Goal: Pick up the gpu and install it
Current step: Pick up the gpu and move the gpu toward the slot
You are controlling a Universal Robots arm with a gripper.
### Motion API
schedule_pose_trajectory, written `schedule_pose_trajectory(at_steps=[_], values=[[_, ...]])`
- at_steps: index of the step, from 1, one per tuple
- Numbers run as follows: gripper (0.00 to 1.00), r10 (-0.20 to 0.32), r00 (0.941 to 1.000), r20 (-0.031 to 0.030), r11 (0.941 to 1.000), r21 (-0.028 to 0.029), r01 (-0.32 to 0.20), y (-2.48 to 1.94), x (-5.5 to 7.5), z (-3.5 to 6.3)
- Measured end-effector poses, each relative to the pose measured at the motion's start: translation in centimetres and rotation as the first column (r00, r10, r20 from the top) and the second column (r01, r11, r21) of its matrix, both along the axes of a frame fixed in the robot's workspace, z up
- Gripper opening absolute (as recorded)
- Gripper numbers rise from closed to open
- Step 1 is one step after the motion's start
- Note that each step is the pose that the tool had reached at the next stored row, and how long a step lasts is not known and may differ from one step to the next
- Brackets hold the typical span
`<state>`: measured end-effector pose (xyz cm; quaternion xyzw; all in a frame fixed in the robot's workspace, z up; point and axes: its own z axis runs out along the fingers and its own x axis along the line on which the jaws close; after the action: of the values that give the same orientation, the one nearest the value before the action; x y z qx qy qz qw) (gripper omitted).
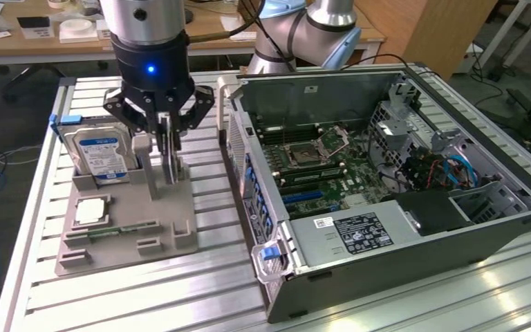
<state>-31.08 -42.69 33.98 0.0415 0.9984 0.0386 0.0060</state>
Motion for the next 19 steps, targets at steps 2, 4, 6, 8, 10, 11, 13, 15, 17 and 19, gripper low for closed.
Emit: schedule_pose_trajectory(at_steps=[2, 4, 6, 8, 10, 11, 13, 15, 17, 19], values=[[0.28, 0.0, 1.0, -0.0006, 1.0, 0.001, 0.0, 0.0, 0.0, 0.12], [0.28, 0.0, 1.0, -0.0019, 1.0, 0.0016, 0.0, 0.0, 0.0, 0.19], [0.28, 0.0, 1.0, -0.0049, 1.0, 0.0021, 0.0, 0.0, 0.0, 0.22], [0.28, 0.0, 1.0, -0.0092, 1.0, 0.0026, 0.0, 0.0, -0.01, 0.22], [0.28, 0.0, 0.9999, -0.01, 1.0, 0.0027, 0.0, 0.0, 0.0, 0.25], [0.28, 0.0, 1.0, -0.01, 1.0, 0.0032, 0.0, 0.0, 0.0, 0.25], [0.28, 0.0, 1.0, -0.01, 1.0, 0.0035, 0.0, 0.0, 0.0, 0.25], [0.28, 0.0, 1.0, -0.0099, 1.0, 0.0035, 0.0, 0.0, 0.0, 0.25], [0.28, 0.0, 0.9999, -0.0101, 1.0, 0.0034, 0.0, 0.0, 0.0, 0.31], [0.28, 0.0, 0.9999, -0.01, 1.0, 0.0034, 0.0, 0.0, 0.0, 0.62]])
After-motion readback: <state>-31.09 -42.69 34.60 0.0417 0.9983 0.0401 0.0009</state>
